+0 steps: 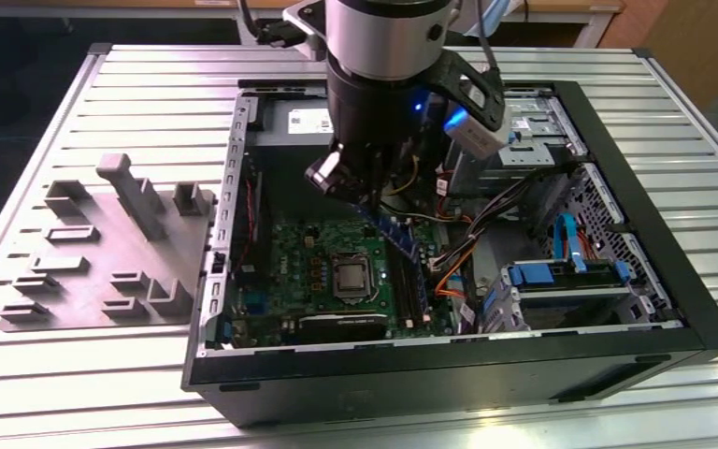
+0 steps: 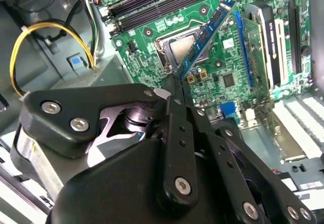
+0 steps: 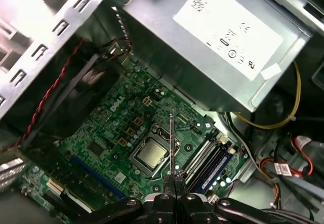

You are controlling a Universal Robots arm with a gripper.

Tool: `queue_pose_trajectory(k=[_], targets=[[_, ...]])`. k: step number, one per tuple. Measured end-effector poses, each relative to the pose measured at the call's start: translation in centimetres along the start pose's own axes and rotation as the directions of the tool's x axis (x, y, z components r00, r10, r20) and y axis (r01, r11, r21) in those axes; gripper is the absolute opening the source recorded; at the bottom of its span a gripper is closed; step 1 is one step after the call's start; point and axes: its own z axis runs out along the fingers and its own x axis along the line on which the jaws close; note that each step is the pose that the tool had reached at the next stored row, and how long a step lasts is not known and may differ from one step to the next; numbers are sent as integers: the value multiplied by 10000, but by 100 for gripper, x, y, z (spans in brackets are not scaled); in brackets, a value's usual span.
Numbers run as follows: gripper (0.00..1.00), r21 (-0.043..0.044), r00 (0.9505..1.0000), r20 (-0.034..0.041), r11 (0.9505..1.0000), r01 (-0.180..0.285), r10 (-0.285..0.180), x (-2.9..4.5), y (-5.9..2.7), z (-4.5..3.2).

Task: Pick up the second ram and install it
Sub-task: 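Insert the second ram into the second slot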

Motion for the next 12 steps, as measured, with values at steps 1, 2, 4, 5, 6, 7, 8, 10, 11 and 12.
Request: queue_pose_trajectory(k=[1, 2, 4, 5, 6, 7, 8, 10, 11, 12], targets=[[11, 5, 9999, 7, 9999, -147, 147, 0, 0, 2], [11, 11, 9996, 12, 9996, -280, 280, 0, 0, 3], [11, 20, 9986, 24, 9986, -536, 536, 0, 0, 6], [11, 25, 9977, 30, 9977, -673, 673, 0, 0, 8], [11, 30, 9967, 36, 9967, -812, 812, 0, 0, 9], [11, 35, 9954, 43, 9954, -954, 954, 1, 0, 12], [11, 40, 9939, 50, 9939, -1106, 1106, 0, -1, 14], [11, 52, 9895, 66, 9895, -1447, 1447, 1, -1, 19], [11, 57, 9870, 74, 9870, -1608, 1608, 1, -1, 22], [11, 63, 9840, 82, 9840, -1779, 1779, 1, -1, 24]])
